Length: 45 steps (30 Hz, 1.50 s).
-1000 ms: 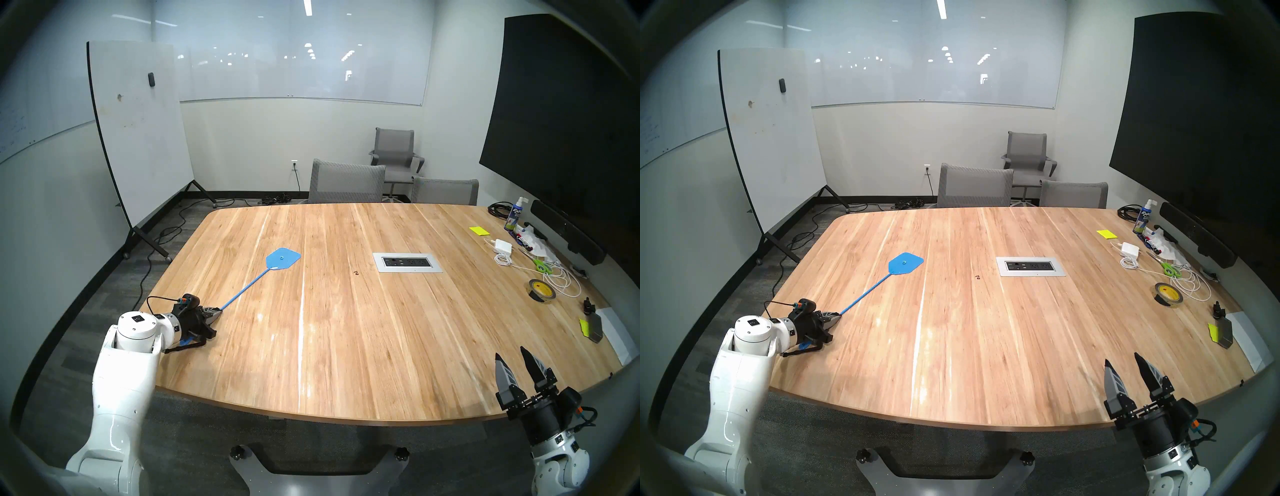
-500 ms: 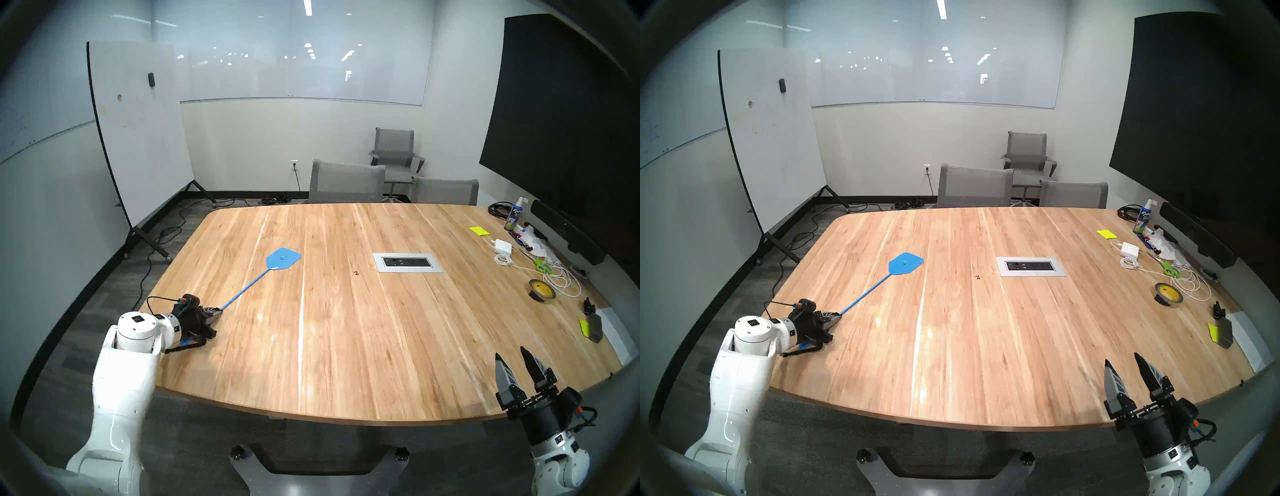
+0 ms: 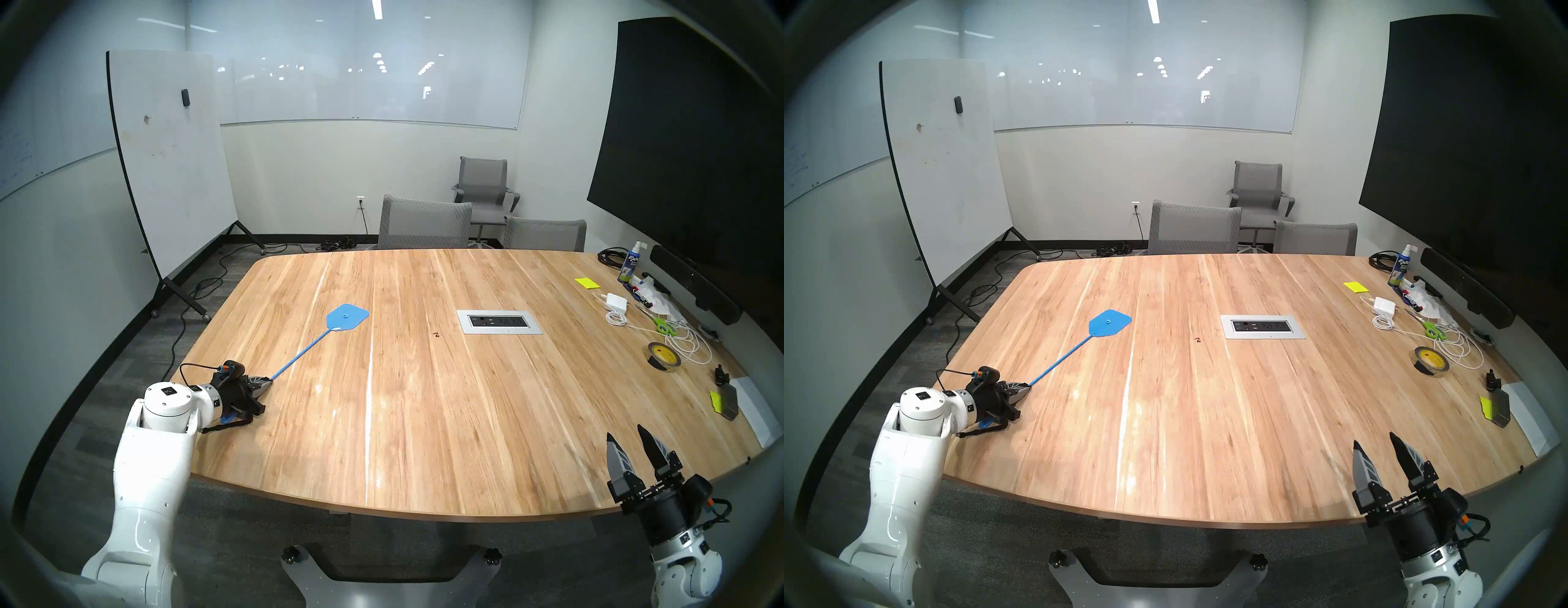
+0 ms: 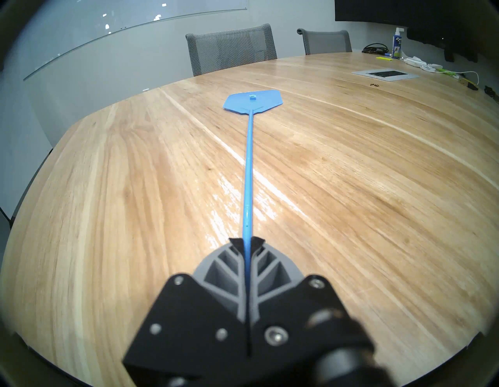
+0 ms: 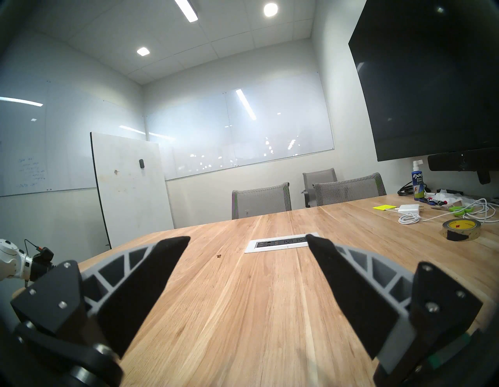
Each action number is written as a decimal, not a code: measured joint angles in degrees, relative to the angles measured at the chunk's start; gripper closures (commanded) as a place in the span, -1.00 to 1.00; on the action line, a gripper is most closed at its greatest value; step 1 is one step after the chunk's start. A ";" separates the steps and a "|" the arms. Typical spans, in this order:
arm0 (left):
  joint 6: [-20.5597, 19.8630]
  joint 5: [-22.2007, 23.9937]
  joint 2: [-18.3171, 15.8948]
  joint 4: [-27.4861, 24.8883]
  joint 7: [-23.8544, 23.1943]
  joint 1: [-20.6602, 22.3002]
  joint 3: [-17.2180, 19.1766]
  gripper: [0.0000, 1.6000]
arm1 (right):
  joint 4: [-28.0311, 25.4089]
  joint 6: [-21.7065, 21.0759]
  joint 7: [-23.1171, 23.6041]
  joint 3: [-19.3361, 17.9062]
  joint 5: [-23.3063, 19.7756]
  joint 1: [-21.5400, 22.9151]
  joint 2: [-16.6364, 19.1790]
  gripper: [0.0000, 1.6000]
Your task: Swat a bug on table
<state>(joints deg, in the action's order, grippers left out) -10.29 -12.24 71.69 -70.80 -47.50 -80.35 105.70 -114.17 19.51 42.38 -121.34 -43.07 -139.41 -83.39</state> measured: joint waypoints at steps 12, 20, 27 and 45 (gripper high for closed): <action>-2.74 -3.21 -2.09 -7.07 -3.48 -4.91 0.61 1.00 | 0.02 0.00 0.02 -0.01 0.00 0.01 0.00 -1.00; -4.39 -4.49 -2.96 -11.29 -9.15 -9.29 4.91 1.00 | 0.08 0.00 0.06 -0.01 0.00 0.05 0.00 -1.00; -4.71 -4.87 -2.90 -12.46 -13.70 -11.42 8.04 1.00 | 0.21 0.02 0.09 -0.01 0.00 0.11 0.00 -1.00; -4.58 -4.18 -0.26 -12.61 -21.58 -13.27 14.61 1.00 | 0.86 0.02 0.23 -0.01 0.00 0.46 0.00 -1.00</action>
<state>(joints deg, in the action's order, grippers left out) -14.87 -16.42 71.43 -83.41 -69.08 -93.62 120.31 -113.31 19.53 42.61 -121.36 -43.08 -138.95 -83.39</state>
